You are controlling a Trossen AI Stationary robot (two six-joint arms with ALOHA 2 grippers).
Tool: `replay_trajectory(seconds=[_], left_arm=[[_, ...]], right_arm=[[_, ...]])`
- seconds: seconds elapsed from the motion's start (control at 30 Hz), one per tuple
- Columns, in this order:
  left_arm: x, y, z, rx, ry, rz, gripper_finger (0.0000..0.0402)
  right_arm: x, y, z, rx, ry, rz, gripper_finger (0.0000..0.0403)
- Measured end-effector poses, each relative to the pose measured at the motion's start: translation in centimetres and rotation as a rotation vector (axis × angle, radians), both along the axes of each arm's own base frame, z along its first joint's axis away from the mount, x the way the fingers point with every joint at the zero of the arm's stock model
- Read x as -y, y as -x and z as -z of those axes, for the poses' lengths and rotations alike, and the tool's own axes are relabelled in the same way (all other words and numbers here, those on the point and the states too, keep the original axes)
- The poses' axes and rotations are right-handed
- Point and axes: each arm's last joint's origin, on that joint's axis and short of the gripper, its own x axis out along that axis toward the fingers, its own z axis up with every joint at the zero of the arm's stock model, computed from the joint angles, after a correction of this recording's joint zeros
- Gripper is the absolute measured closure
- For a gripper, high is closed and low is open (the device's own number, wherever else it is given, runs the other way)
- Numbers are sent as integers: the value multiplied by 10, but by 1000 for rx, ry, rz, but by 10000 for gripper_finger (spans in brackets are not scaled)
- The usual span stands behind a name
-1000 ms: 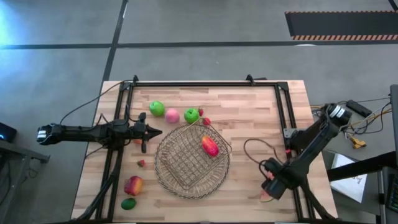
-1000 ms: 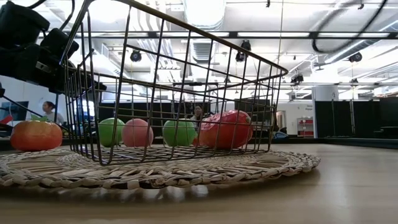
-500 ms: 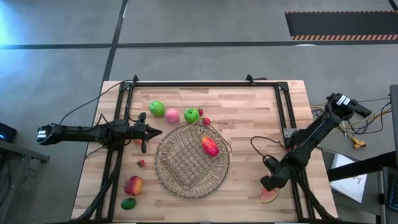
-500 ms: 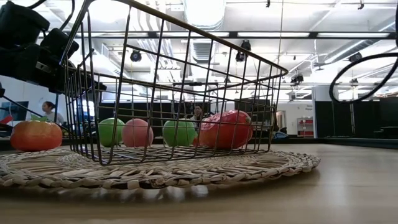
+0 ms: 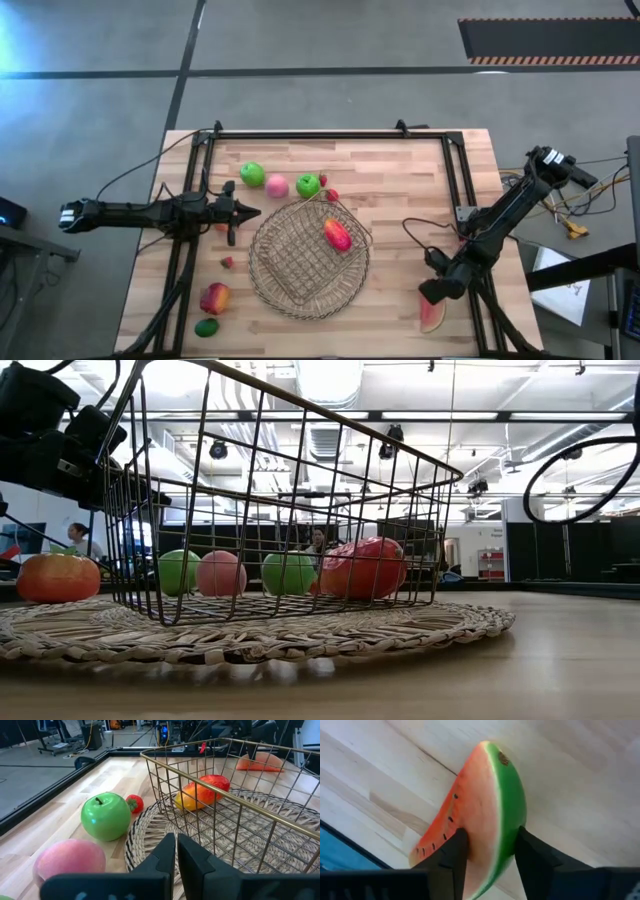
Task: Build produce basket
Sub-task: Put the watermelon into the gold wire basket
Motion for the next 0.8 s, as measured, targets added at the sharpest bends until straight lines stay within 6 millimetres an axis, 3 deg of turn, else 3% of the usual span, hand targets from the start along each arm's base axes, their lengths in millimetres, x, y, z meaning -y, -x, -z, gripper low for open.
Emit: replay_trajectory(seconds=[0.4, 0.8], left_arm=[[0, 0, 0, 0, 0, 0, 398], [0, 0, 0, 0, 0, 0, 398]], right_arm=[[7, -5, -3, 212, 175, 60, 281], [24, -2, -39, 558, 284, 74, 283]])
